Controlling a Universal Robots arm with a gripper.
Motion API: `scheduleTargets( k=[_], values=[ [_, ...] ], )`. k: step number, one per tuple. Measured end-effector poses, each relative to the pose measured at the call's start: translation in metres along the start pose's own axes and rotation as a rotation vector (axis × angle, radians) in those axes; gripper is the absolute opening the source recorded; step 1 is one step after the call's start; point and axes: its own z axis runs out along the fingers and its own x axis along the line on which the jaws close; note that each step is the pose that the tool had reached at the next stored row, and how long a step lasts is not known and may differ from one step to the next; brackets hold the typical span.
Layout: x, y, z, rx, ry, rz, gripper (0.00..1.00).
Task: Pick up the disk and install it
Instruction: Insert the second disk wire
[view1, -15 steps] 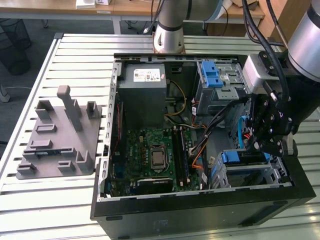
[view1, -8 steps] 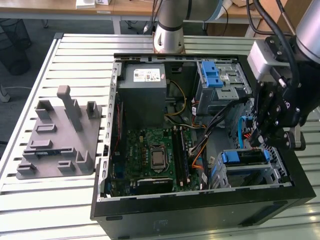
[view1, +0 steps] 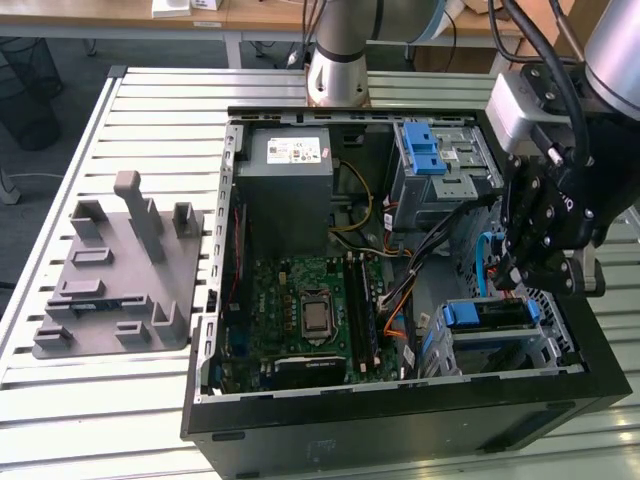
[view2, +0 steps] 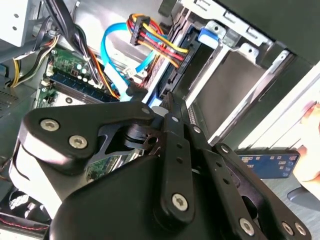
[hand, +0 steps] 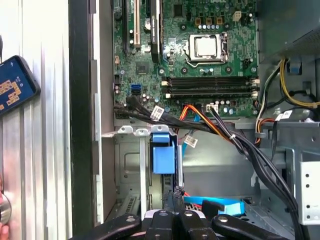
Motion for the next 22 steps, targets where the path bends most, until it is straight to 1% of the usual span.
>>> scheduleTargets(
  k=[2, 4, 10, 13, 16, 18, 22],
  values=[
    [0.0000, 0.0003, -0.0028, 0.0001, -0.0002, 0.000, 0.11],
    [0.0000, 0.0004, -0.0076, 0.0000, -0.0001, 0.000, 0.11],
    [0.0000, 0.0010, -0.0269, 0.0000, -0.0001, 0.000, 0.11],
    [0.0000, 0.0011, -0.0341, 0.0001, -0.0001, 0.000, 0.11],
    [-0.0010, 0.0012, -0.0357, 0.0001, 0.0000, 0.000, 0.11],
    [-0.0032, 0.0013, -0.0359, 0.0002, 0.0019, 0.000, 0.11],
    [-0.0121, 0.0017, -0.0358, 0.0002, 0.0032, 0.000, 0.11]
  ],
)
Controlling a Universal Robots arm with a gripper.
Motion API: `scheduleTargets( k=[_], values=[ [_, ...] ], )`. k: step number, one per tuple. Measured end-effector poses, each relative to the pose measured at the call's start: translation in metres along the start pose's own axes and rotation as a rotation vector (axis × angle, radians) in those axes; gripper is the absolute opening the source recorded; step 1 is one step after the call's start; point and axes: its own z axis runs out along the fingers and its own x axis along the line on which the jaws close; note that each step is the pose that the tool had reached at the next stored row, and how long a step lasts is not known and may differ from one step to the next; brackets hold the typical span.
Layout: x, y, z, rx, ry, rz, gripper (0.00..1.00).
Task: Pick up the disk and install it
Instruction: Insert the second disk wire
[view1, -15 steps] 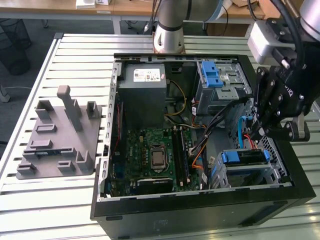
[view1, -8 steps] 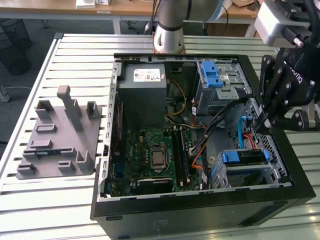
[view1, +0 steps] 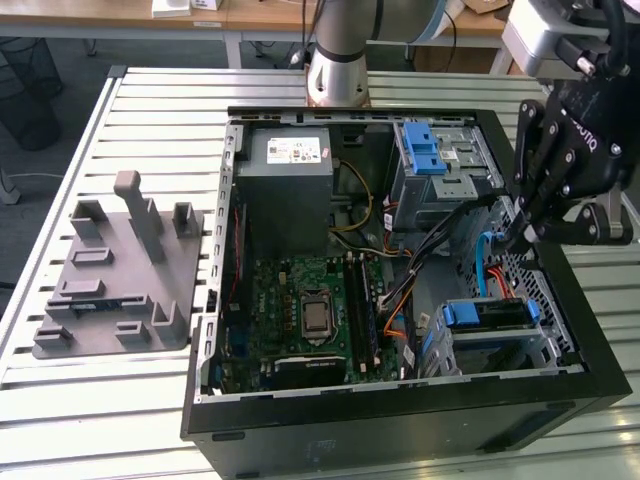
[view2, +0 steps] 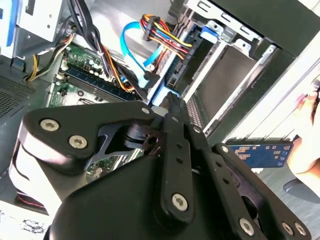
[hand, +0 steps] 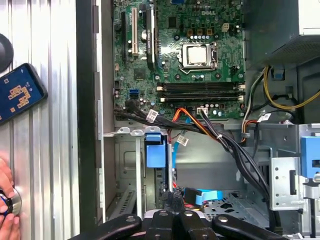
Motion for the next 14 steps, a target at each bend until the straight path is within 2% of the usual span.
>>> scheduleTargets(
  k=[11, 12, 14],
  values=[
    [-0.0123, 0.0015, 0.0055, 0.0006, -0.0001, 0.010, 0.11],
    [-0.0131, 0.0020, 0.0059, 0.0008, -0.0003, 0.011, 0.18],
    [-0.0144, 0.0027, 0.0067, 0.0013, -0.0002, 0.014, 0.18]
  ],
)
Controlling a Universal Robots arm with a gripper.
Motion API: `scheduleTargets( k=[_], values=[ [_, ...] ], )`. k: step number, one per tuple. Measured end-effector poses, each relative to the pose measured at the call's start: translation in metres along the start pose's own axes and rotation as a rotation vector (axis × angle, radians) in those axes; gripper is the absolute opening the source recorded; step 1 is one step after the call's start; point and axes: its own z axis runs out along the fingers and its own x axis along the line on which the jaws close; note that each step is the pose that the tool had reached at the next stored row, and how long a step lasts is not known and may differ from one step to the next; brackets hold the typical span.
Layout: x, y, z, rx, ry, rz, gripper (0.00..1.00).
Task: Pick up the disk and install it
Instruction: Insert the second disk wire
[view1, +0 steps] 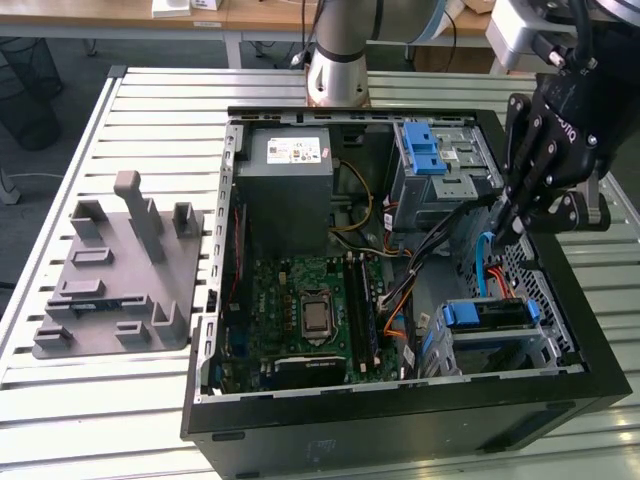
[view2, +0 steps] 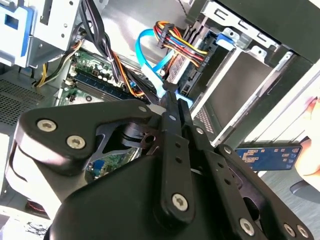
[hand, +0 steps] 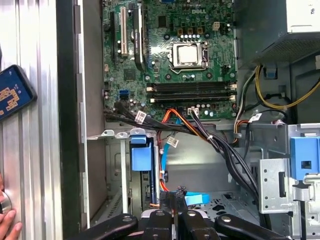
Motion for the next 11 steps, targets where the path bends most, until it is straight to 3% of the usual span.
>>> scheduleTargets(
  k=[9, 11],
  values=[
    [-0.0121, 0.0008, 0.0047, 0.0005, 0.0023, 0.009, 0.25],
    [-0.0125, 0.0009, 0.0066, 0.0036, 0.0094, 0.011, 0.25]
  ],
)
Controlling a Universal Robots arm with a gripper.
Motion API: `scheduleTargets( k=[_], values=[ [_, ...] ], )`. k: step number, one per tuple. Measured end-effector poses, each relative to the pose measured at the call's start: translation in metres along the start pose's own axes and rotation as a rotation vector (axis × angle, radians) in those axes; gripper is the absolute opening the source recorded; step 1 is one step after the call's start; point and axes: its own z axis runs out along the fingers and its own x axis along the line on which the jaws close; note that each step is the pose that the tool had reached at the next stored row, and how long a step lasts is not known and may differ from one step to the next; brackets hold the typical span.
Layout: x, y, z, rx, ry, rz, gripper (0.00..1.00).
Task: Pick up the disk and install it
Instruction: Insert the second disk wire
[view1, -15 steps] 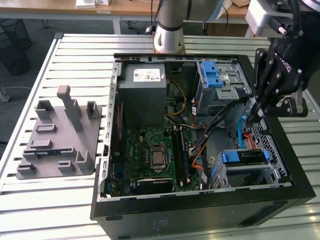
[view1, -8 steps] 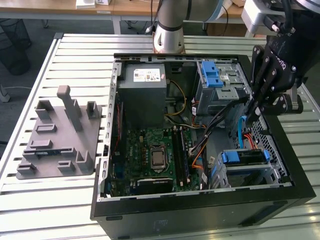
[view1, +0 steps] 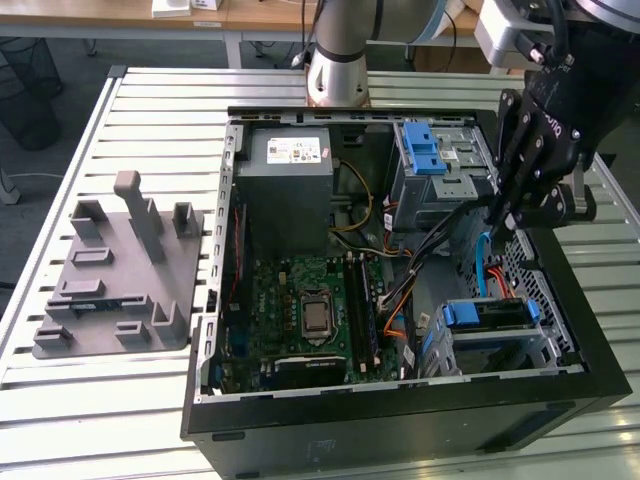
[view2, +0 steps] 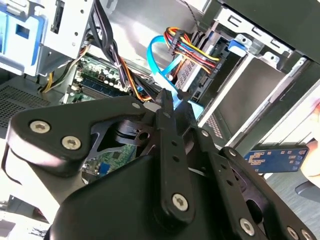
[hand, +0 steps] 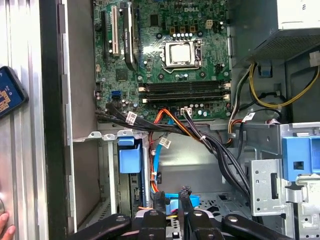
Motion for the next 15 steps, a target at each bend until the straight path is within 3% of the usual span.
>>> scheduleTargets(
  k=[7, 12, 15],
  values=[
    [-0.0009, -0.0001, 0.0066, 0.0148, 0.0293, 0.002, 0.25],
    [-0.0009, -0.0002, 0.0097, 0.0290, 0.0620, 0.004, 0.24],
    [-0.0009, -0.0003, 0.0125, 0.0306, 0.0644, 0.005, 0.17]
  ],
)
